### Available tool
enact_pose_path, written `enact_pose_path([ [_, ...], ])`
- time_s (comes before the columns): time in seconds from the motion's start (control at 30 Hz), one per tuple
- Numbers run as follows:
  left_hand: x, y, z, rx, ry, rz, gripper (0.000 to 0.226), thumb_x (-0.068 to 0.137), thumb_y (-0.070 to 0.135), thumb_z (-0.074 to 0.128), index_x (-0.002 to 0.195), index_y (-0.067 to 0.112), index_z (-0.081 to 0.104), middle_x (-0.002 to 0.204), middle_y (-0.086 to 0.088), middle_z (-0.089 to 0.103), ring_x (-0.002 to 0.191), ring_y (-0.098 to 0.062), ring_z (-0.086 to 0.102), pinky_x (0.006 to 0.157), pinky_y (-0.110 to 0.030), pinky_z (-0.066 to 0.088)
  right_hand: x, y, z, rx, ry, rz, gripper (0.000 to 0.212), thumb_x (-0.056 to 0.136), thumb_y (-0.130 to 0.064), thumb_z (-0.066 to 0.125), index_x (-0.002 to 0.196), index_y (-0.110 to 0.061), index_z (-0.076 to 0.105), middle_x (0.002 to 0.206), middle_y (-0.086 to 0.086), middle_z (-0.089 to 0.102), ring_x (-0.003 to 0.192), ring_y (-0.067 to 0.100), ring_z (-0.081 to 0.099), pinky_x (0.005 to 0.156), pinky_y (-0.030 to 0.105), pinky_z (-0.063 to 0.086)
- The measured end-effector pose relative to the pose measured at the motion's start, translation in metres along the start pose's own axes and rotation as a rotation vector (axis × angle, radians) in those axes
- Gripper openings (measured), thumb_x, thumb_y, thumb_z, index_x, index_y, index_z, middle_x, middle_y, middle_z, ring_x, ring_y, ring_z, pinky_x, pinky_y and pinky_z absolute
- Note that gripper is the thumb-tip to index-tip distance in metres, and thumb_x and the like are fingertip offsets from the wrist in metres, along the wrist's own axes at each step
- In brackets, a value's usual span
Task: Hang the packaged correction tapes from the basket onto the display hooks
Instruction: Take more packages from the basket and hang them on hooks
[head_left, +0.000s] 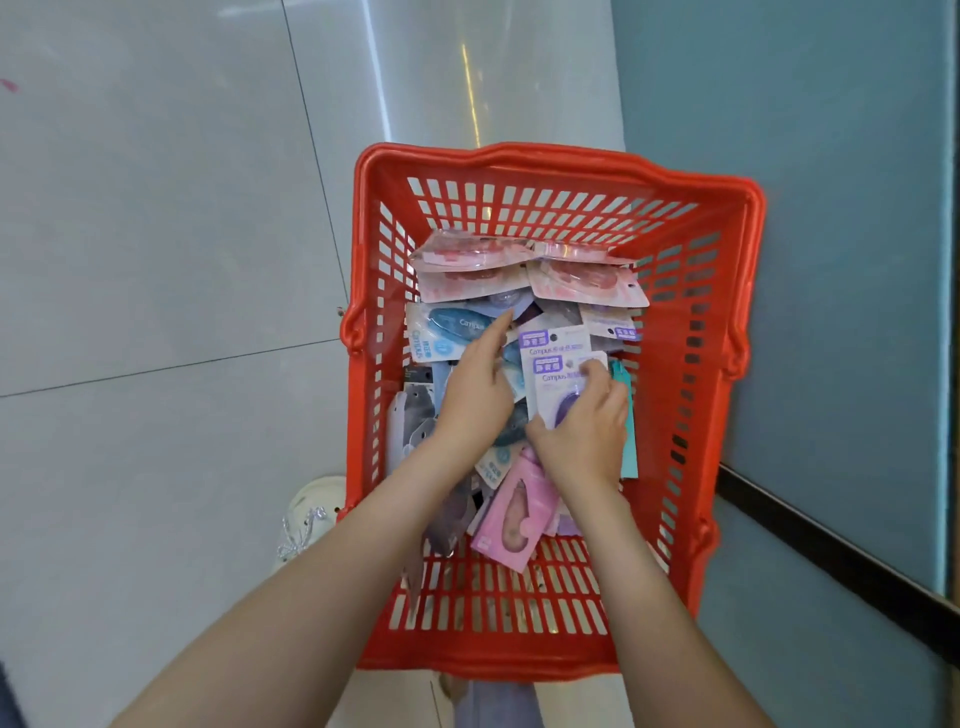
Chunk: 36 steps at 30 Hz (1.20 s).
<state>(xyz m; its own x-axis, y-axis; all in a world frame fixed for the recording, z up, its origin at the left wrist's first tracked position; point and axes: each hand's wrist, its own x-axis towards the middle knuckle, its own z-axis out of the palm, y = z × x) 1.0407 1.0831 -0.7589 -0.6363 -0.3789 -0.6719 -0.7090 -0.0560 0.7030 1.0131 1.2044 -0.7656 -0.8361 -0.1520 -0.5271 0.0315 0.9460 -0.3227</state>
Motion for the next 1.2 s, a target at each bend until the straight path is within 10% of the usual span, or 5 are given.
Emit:
enact_pose_path([
  [0.27,-0.065,0.058,-0.035,-0.389,-0.392,-0.227,0.037,0.100,0.028,0.049,0.137,0.033,0.042,0.127,-0.008,0.062,0.114,-0.019,0.061,0.102,-0.046,0.046,-0.070,-0.041,-0.066,0.325,0.103,-0.076,0.082,0.061,-0.007,0.082,0.130,0.000,0.039,0.123,0.011,0.040,0.114,0.021,0.039,0.100,0.028,0.037],
  [0.37,-0.106,0.120,-0.064,-0.433,-0.459,-0.105,0.030,0.100,0.012,0.046,0.128,0.021,0.049,0.117,0.003,0.068,0.109,-0.014,0.063,0.094,-0.032,0.051,-0.103,-0.073,-0.129,0.429,0.120,-0.143,0.083,0.066,-0.015,0.081,0.135,-0.006,0.037,0.125,0.000,0.034,0.114,0.003,0.035,0.097,0.002,0.025],
  [0.53,-0.188,0.250,-0.117,-0.420,-0.469,0.068,0.034,0.095,0.000,0.051,0.122,0.021,0.053,0.110,0.003,0.071,0.100,-0.011,0.066,0.080,-0.022,0.052,-0.168,-0.140,-0.260,0.473,0.151,-0.219,0.077,0.073,-0.051,0.065,0.140,-0.049,0.028,0.135,-0.010,0.033,0.130,0.004,0.037,0.105,0.020,0.033],
  [0.7,-0.282,0.382,-0.167,-0.249,-0.477,0.318,0.032,0.094,0.004,0.054,0.114,0.029,0.059,0.110,0.005,0.071,0.103,-0.013,0.067,0.089,-0.032,0.052,-0.249,-0.204,-0.399,0.482,0.253,-0.268,0.079,0.082,-0.024,0.074,0.139,-0.048,0.025,0.132,0.000,0.037,0.114,-0.015,0.041,0.091,-0.003,0.027],
  [1.2,-0.658,0.612,-0.188,-0.093,-0.883,0.957,0.026,0.098,0.007,0.051,0.119,0.023,0.054,0.113,-0.011,0.068,0.087,-0.017,0.069,0.074,-0.037,0.056,-0.603,-0.204,-0.701,0.334,0.835,-0.420,0.061,0.087,-0.037,0.067,0.137,-0.048,0.032,0.137,-0.008,0.044,0.120,-0.007,0.039,0.104,0.010,0.027],
])
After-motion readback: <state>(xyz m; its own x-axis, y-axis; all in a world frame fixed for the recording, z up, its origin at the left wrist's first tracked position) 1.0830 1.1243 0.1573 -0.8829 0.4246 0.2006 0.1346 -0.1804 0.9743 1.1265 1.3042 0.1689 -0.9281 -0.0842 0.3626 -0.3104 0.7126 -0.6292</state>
